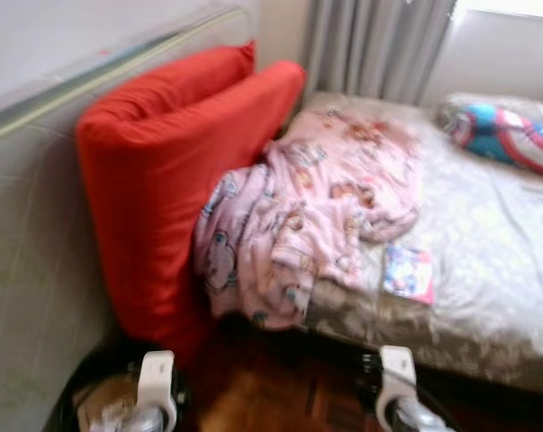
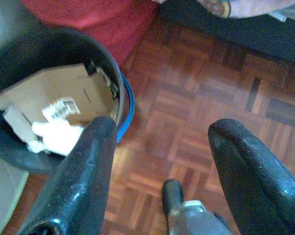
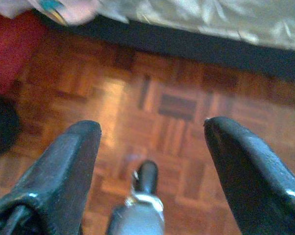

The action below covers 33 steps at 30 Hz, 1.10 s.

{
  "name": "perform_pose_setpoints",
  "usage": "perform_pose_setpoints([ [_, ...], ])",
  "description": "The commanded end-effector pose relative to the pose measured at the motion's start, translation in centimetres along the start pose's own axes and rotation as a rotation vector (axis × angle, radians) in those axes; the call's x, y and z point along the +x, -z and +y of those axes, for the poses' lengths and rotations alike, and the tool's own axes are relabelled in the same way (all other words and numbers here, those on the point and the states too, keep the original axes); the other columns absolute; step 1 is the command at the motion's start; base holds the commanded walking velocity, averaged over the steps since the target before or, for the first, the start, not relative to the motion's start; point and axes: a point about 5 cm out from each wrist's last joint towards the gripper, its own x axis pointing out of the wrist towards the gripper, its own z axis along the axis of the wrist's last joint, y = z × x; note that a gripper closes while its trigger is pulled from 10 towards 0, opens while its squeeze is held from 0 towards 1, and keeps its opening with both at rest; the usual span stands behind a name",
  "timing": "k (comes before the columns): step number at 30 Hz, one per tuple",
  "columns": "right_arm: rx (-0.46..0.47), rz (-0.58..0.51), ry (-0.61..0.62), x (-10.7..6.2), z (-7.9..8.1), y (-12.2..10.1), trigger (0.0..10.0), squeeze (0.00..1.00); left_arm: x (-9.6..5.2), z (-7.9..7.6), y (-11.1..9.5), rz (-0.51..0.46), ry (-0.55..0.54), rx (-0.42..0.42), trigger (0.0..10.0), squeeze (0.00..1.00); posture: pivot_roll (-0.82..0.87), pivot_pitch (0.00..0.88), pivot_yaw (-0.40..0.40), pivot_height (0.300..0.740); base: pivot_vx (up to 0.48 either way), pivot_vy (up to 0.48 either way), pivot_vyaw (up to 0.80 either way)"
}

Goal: Clean up the room

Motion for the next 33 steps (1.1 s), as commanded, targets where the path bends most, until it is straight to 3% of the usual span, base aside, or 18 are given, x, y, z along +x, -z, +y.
perform_pose_setpoints([
  [1,-0.004,-0.016,0.014,-0.02,-0.41,-0.42,10.0,0.00,-0.14,-0.07,0.82,0.030,0.005,0.006,10.0,0.00,0.10,0.000,0.008,0.740,0.000,0.000,0.00],
  [13,-0.026,-0.028,0.003,-0.02,-0.39,-0.61,10.0,0.00,-0.13,-0.07,0.79,0.030,0.004,0.010,10.0,0.00,0.10,0.000,0.008,0.740,0.000,0.000,0.00],
  [25,-0.036,-0.028,-0.010,-0.02,-0.31,-0.63,10.0,0.00,-0.13,-0.05,0.79,0.029,0.004,0.011,10.0,0.00,0.10,0.000,0.010,0.740,0.000,0.000,0.75],
  [33,-0.004,-0.030,-0.001,-0.02,-0.33,-0.53,10.0,0.00,-0.14,-0.04,0.79,0.029,0.005,0.015,10.0,0.00,0.10,0.000,0.010,0.740,0.000,-0.040,0.00],
])
